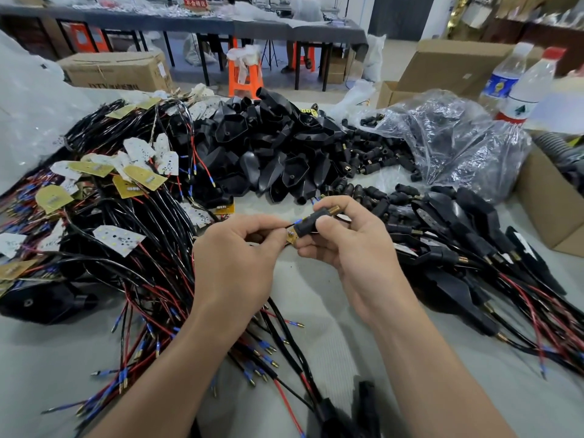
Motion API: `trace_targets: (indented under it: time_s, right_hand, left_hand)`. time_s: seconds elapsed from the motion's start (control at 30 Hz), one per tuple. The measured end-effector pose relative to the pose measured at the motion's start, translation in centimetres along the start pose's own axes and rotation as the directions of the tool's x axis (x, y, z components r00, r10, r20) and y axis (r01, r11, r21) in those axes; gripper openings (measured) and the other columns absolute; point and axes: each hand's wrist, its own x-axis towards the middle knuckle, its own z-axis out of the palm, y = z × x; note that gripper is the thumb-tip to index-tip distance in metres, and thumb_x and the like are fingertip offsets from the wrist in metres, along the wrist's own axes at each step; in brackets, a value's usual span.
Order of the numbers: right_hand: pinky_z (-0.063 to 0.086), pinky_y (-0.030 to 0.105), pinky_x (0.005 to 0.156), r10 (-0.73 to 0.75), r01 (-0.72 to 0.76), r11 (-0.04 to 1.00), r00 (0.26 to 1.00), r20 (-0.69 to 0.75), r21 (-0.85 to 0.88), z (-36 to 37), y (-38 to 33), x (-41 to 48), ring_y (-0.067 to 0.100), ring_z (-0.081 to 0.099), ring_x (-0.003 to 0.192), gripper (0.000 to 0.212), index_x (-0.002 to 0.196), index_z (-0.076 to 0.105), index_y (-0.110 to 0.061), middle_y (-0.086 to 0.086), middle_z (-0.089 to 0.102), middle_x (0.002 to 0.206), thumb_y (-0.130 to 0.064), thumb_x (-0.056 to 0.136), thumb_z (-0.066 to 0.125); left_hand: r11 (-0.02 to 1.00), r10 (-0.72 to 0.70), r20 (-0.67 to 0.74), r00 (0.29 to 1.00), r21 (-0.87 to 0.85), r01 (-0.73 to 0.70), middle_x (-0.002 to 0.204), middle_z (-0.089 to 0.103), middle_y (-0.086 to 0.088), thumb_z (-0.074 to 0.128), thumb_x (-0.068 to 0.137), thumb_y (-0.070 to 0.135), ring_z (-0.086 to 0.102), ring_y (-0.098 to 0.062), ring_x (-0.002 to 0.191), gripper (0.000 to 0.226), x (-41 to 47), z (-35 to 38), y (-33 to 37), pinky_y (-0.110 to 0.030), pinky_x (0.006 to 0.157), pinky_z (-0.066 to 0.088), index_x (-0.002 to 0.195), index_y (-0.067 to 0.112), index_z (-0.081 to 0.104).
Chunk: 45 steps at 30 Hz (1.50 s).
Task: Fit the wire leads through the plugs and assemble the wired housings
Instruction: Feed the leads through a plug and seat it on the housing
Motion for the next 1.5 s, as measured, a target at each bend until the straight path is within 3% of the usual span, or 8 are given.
trace_targets:
  time_s: [0.23,0.37,0.67,0.87,1.03,1.2,1.37,1.5]
  right_hand:
    - [0.059,0.029,0.062,0.040,-0.003,0.967,0.989,-0.141,0.256,-0.3,-0.3,0.6,0.025,0.070,0.065,0.026,0.092,0.066,-0.009,0.019,0.071,0.089,0.006,0.101,0.047]
    - [0.060,0.030,0.063,0.071,-0.046,0.950,0.995,-0.071,0.308,0.1,0.1,0.5,0.024,0.071,0.065,0.023,0.096,0.065,-0.009,0.015,0.071,0.085,0.004,0.101,0.047]
    - [0.057,0.028,0.061,0.047,-0.033,0.975,0.997,-0.060,0.221,0.1,-0.1,0.2,0.022,0.068,0.065,0.024,0.096,0.064,-0.010,0.012,0.073,0.084,0.005,0.101,0.047]
    - [0.054,0.030,0.060,-0.001,0.004,0.996,0.999,0.035,-0.084,0.1,-0.1,-0.3,0.024,0.064,0.064,0.021,0.101,0.063,-0.006,0.012,0.071,0.076,0.008,0.097,0.048]
    - [0.053,0.028,0.058,0.029,-0.028,0.995,0.999,-0.014,0.096,0.0,-0.1,-0.1,0.024,0.063,0.063,0.022,0.100,0.065,-0.007,0.018,0.070,0.081,0.007,0.098,0.050]
    - [0.052,0.026,0.056,0.034,-0.021,0.985,0.997,-0.072,0.172,-0.3,-0.2,0.2,0.022,0.066,0.061,0.022,0.096,0.066,-0.010,0.014,0.072,0.079,0.006,0.097,0.050]
    - [0.045,0.024,0.051,0.014,-0.012,0.999,0.999,-0.030,0.039,-0.2,0.1,-0.1,0.020,0.057,0.055,0.012,0.089,0.070,-0.008,0.017,0.070,0.077,0.001,0.092,0.063]
    - [0.041,0.024,0.051,0.004,-0.004,1.000,0.999,-0.036,-0.005,-0.2,0.2,-0.1,0.017,0.053,0.054,0.017,0.085,0.075,-0.011,0.014,0.068,0.073,0.001,0.091,0.065]
  left_hand:
    - [1.000,-0.018,-0.035,0.999,-0.013,0.018,0.072,0.070,0.026,0.078,0.085,0.021,0.068,-0.001,0.066,0.026,0.3,-0.2,-0.3,-0.022,0.067,0.054,0.075,0.045,0.075]
    - [1.000,0.030,-0.008,1.000,-0.003,-0.030,0.076,0.070,0.028,0.080,0.083,0.019,0.067,0.000,0.068,0.028,0.4,0.0,-0.2,-0.013,0.066,0.050,0.076,0.046,0.074]
    - [0.995,0.096,0.016,0.995,-0.009,-0.096,0.085,0.071,0.026,0.081,0.082,0.017,0.067,0.003,0.080,0.022,0.2,0.1,-0.6,-0.004,0.070,0.043,0.085,0.038,0.080]
    - [0.992,0.124,0.014,0.992,-0.018,-0.124,0.081,0.072,0.025,0.083,0.081,0.013,0.070,0.000,0.076,0.029,0.1,0.2,-1.0,-0.010,0.071,0.052,0.095,0.038,0.079]
    - [0.996,0.043,0.100,0.994,-0.082,-0.035,0.091,0.072,0.027,0.090,0.076,0.027,0.071,0.005,0.086,0.034,0.8,-0.2,-1.2,-0.011,0.076,0.053,0.104,0.043,0.077]
    - [0.987,0.014,0.094,0.995,0.157,-0.029,0.047,0.059,0.018,0.080,0.079,0.047,0.055,-0.005,0.046,0.009,0.7,-0.6,-1.3,-0.015,0.048,0.037,0.074,0.051,0.074]
    - [0.992,0.065,0.142,0.988,0.101,-0.080,0.075,0.071,0.023,0.076,0.076,0.050,0.066,-0.005,0.077,0.007,0.5,-0.5,-1.0,-0.035,0.076,0.054,0.071,0.053,0.072]
    - [0.992,0.084,0.148,0.985,0.081,-0.097,0.084,0.069,0.032,0.077,0.074,0.051,0.064,0.003,0.082,0.012,0.5,-0.6,-1.1,-0.034,0.079,0.054,0.079,0.061,0.071]
